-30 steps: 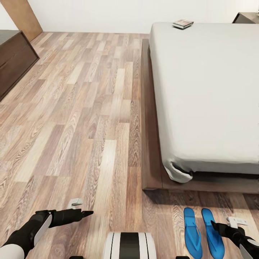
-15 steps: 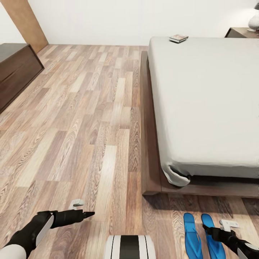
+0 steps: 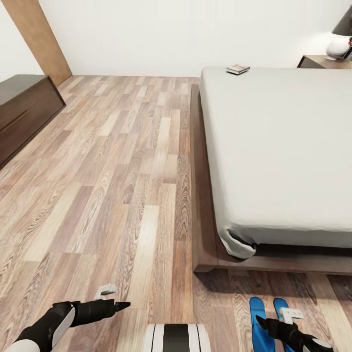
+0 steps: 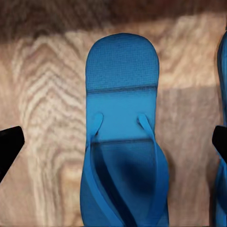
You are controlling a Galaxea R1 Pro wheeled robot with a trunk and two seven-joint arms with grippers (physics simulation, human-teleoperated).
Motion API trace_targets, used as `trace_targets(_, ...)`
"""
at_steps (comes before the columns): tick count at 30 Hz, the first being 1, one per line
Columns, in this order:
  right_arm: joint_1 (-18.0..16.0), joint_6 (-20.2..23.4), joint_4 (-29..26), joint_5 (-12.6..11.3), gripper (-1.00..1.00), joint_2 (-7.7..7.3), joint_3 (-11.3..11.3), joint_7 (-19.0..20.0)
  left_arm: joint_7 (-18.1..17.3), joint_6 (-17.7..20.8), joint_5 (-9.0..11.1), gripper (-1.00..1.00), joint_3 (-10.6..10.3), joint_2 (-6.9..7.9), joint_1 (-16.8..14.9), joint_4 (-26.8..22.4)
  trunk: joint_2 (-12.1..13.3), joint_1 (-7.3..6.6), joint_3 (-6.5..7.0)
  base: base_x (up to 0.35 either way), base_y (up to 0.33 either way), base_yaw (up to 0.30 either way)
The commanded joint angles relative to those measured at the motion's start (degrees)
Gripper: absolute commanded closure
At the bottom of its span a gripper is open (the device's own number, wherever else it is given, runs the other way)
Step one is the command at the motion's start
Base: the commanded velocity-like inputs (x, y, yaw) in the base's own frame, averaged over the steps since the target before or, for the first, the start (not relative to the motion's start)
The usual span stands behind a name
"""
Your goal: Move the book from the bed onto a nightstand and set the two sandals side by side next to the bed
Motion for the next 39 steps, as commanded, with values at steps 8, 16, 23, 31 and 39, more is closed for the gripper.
trace_targets(8, 0.0, 0.0, 0.6, -0.2, -1.00, 0.75, -0.1, 0.2, 4.3, -1.2, 0.7, -1.00, -0.3, 0.01, 0.0, 1.2, 0.1, -0.21, 1.74, 0.000, 0.000, 0.000)
trace_targets(16, 0.0, 0.0, 0.9, -0.2, -1.00, 0.87, -0.1, 0.3, 6.4, -2.2, 0.8, -1.00, -0.3, 0.00, 0.0, 1.5, 0.2, -0.42, 3.52, 0.000, 0.000, 0.000)
trace_targets(23, 0.0, -0.2, 1.7, 0.0, -1.00, 4.04, -0.1, 0.2, 6.6, -2.4, 0.8, -1.00, -0.3, -0.22, 0.0, 1.6, 0.3, -0.60, 5.07, 0.000, 0.000, 0.000)
trace_targets(31, 0.0, -0.3, 4.1, 7.6, -1.00, 7.69, -0.1, 0.0, 6.6, -2.6, 0.7, -1.00, -0.3, -1.23, 0.0, 2.1, 0.4, -0.81, 6.84, 0.000, 0.000, 0.000)
trace_targets(39, 0.0, -0.2, 4.3, 9.1, -1.00, 7.90, -0.2, 0.0, 7.1, -6.0, 0.7, -1.00, -0.3, -1.31, 0.0, 4.4, 0.5, -1.01, 8.61, 0.000, 0.000, 0.000)
